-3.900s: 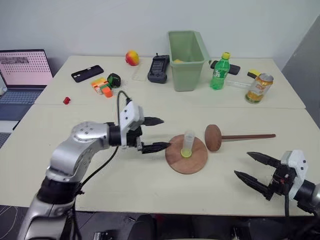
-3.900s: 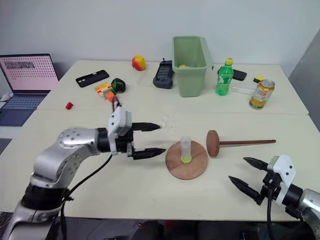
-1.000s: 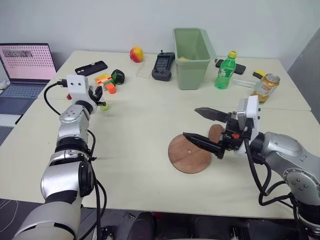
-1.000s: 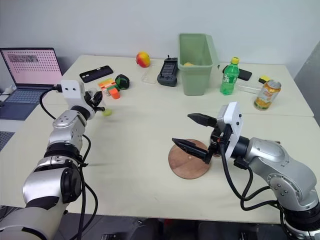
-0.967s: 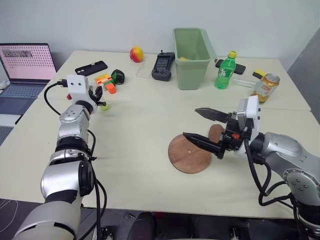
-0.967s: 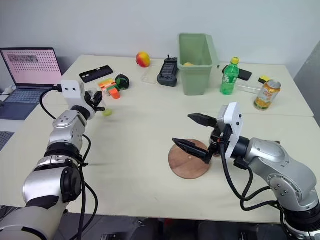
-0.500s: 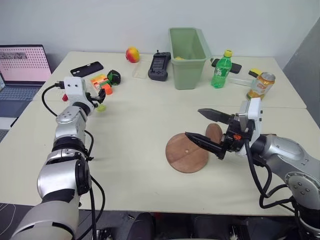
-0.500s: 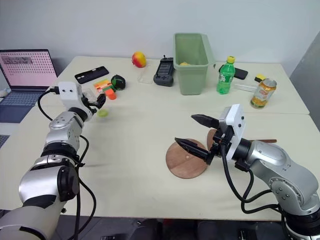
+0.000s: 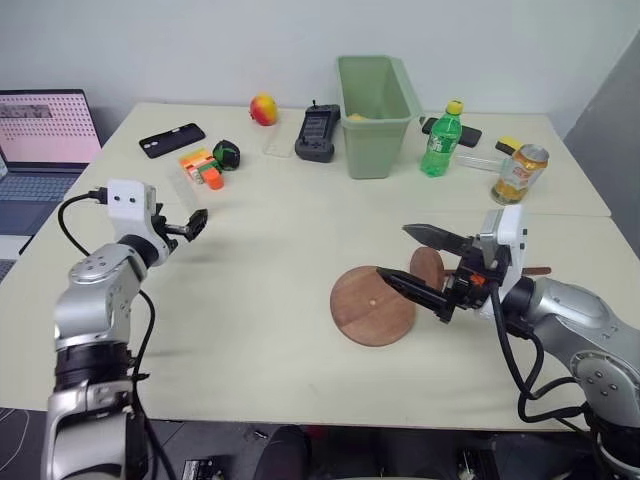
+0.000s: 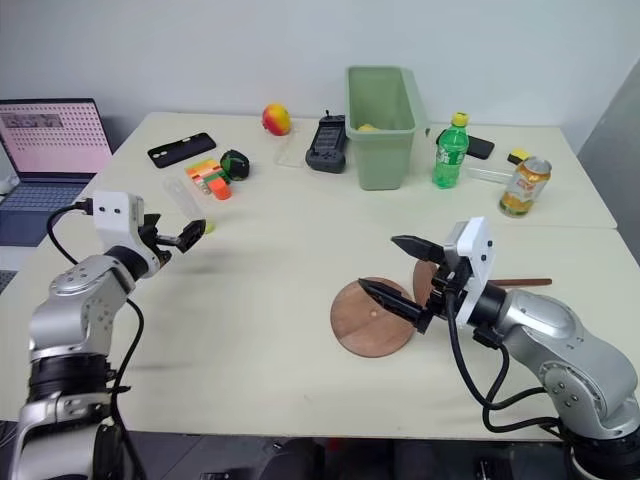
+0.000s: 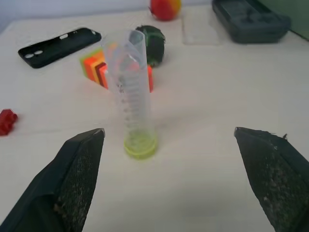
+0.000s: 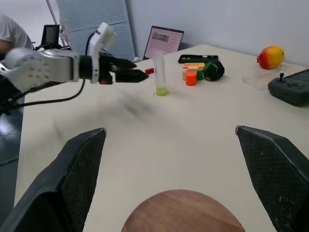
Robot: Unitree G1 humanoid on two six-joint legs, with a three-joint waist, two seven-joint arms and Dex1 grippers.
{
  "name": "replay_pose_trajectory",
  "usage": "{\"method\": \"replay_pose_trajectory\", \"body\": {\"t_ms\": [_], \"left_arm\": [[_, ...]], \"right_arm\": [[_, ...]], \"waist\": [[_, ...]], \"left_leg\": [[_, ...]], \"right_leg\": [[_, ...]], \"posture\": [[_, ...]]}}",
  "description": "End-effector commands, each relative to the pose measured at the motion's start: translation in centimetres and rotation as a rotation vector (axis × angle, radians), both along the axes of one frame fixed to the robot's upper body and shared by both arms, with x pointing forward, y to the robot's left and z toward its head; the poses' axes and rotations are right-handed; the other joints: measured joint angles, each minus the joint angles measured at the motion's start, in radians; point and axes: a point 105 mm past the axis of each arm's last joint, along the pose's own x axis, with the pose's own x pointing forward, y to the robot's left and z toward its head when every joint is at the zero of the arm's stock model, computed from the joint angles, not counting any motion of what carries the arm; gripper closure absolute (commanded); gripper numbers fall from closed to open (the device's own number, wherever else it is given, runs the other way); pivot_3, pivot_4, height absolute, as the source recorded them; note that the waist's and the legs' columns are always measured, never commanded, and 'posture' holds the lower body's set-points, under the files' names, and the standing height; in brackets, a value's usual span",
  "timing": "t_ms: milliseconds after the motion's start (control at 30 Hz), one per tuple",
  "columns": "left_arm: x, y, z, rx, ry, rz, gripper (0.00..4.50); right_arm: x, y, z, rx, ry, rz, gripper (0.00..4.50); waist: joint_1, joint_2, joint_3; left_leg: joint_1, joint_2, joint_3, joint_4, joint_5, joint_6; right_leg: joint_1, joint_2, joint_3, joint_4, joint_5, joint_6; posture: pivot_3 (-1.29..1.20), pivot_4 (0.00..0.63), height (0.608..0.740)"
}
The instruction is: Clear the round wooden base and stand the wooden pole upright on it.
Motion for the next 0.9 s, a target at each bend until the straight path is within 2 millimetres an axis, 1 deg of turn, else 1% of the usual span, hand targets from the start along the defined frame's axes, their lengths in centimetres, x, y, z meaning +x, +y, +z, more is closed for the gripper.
{"method": "replay_pose_trajectory", "body": {"t_ms": [33, 100, 133, 167, 233, 267, 333, 400, 500, 600, 667, 733, 767, 900], "left_arm": [[-3.4, -3.9, 2.8, 0.015, 0.074, -0.23, 0.03], [-4.6, -8.1, 4.2, -0.005, 0.054, -0.455, 0.03], [-5.1, -9.9, 4.8, -0.017, 0.043, -0.554, 0.03], [-5.5, -11.4, 5.2, -0.024, 0.038, -0.642, 0.03], [-6.5, -13.7, 5.3, -0.021, 0.046, -0.795, 0.03], [-6.8, -14.3, 5.0, -0.012, 0.065, -0.849, 0.03], [-6.7, -15.2, 4.6, 0.023, 0.059, -0.928, 0.03], [-7.3, -16.7, 4.7, 0.034, 0.049, -1.061, 0.03], [-8.0, -18.1, 5.2, 0.015, 0.036, -1.195, 0.03], [-8.4, -19.6, 5.7, 0.018, 0.008, -1.332, 0.03], [-8.1, -20.4, 5.4, 0.072, -0.002, -1.385, 0.03], [-7.9, -20.6, 5.0, 0.09, -0.009, -1.409, 0.03], [-7.9, -20.7, 4.9, 0.089, -0.014, -1.413, 0.03], [-8.3, -21.0, 5.1, 0.076, -0.049, -1.429, 0.03]], "right_arm": [[0.2, -2.6, 0.4, -0.066, -0.044, -0.11, 0.0], [0.6, -4.2, -0.1, -0.153, -0.06, -0.168, 0.0], [0.8, -4.9, -0.1, -0.182, -0.064, -0.195, 0.0], [1.1, -5.7, -0.1, -0.221, -0.066, -0.22, 0.0], [1.6, -7.1, -0.1, -0.319, -0.105, -0.264, 0.0], [1.7, -7.6, -0.1, -0.357, -0.116, -0.271, 0.0], [2.3, -9.2, -0.7, -0.487, -0.125, -0.311, 0.0], [2.3, -10.5, -1.7, -0.628, -0.109, -0.287, 0.0], [2.5, -11.6, -2.6, -0.76, -0.113, -0.242, 0.0], [2.7, -12.5, -4.0, -0.931, -0.097, -0.048, 0.0], [4.2, -12.7, -3.6, -0.98, -0.065, 0.08, 0.0], [5.8, -12.5, -3.2, -1.026, -0.039, 0.181, 0.0], [6.4, -12.4, -3.2, -1.048, -0.022, 0.221, 0.0], [8.5, -12.5, -3.1, -1.131, 0.035, 0.296, 0.0]], "waist": [[0.003, 0.0, 0.0], [0.008, -0.001, 0.001], [0.014, -0.001, 0.001], [0.018, -0.001, 0.001], [0.019, -0.001, 0.001], [0.017, -0.001, 0.001], [0.011, 0.0, 0.001], [0.005, 0.0, 0.002], [0.001, 0.0, 0.002], [0.001, 0.0, 0.002], [-0.005, 0.0, 0.003], [-0.014, 0.003, 0.009], [-0.019, 0.002, 0.01], [-0.023, 0.001, 0.012]], "left_leg": [[0.0, 0.0, 0.0, 0.0, 0.0, 0.0], [0.0, -0.001, 0.0, 0.0, 0.0, 0.0], [0.001, -0.003, -0.001, 0.0, 0.0, 0.0], [0.002, -0.003, 0.0, 0.001, 0.0, 0.0], [0.003, -0.004, 0.002, 0.002, 0.0, 0.0], [0.005, -0.003, 0.003, 0.002, 0.0, 0.0], [0.007, -0.003, 0.005, 0.0, 0.0, 0.0], [0.007, -0.003, 0.006, 0.0, 0.0, 0.0], [0.006, -0.002, 0.006, 0.0, 0.0, 0.0], [0.006, -0.003, 0.008, 0.0, 0.0, 0.0], [0.006, -0.002, 0.009, 0.0, 0.0, 0.001], [0.007, -0.003, 0.011, 0.001, -0.001, 0.001], [0.008, -0.003, 0.011, 0.002, -0.001, 0.001], [0.007, 0.0, 0.009, 0.001, -0.001, 0.001]], "right_leg": [[0.0, 0.0, 0.0, 0.0, 0.0, 0.0], [0.001, 0.0, -0.001, 0.0, 0.0, 0.0], [0.003, 0.001, -0.002, 0.0, 0.0, 0.0], [0.004, 0.001, -0.001, 0.0, 0.0, 0.0], [0.006, 0.001, -0.002, -0.001, 0.0, 0.0], [0.007, 0.002, -0.001, 0.0, 0.0, 0.0], [0.007, 0.003, -0.001, -0.001, 0.0, 0.0], [0.007, 0.004, -0.001, -0.001, 0.0, 0.0], [0.007, 0.005, -0.001, -0.002, 0.0, 0.0], [0.007, 0.005, -0.001, -0.002, 0.0, 0.0], [0.007, 0.005, 0.0, -0.002, 0.0, 0.0], [0.007, 0.008, 0.0, -0.003, 0.001, -0.002], [0.007, 0.007, 0.002, -0.003, 0.002, -0.002], [0.008, 0.007, 0.0, -0.005, 0.001, -0.002]], "posture": [[0.0, 0.15, 0.74], [0.0, 0.15, 0.74], [0.0, 0.15, 0.74], [0.0, 0.15, 0.74], [0.0, 0.15, 0.74], [0.0, 0.15, 0.74], [0.0, 0.15, 0.74], [0.0, 0.15, 0.74], [0.0, 0.15, 0.74], [0.0, 0.15, 0.74], [0.0, 0.15, 0.74], [0.0, 0.15, 0.74], [0.0, 0.15, 0.74], [0.0, 0.15, 0.74]]}}
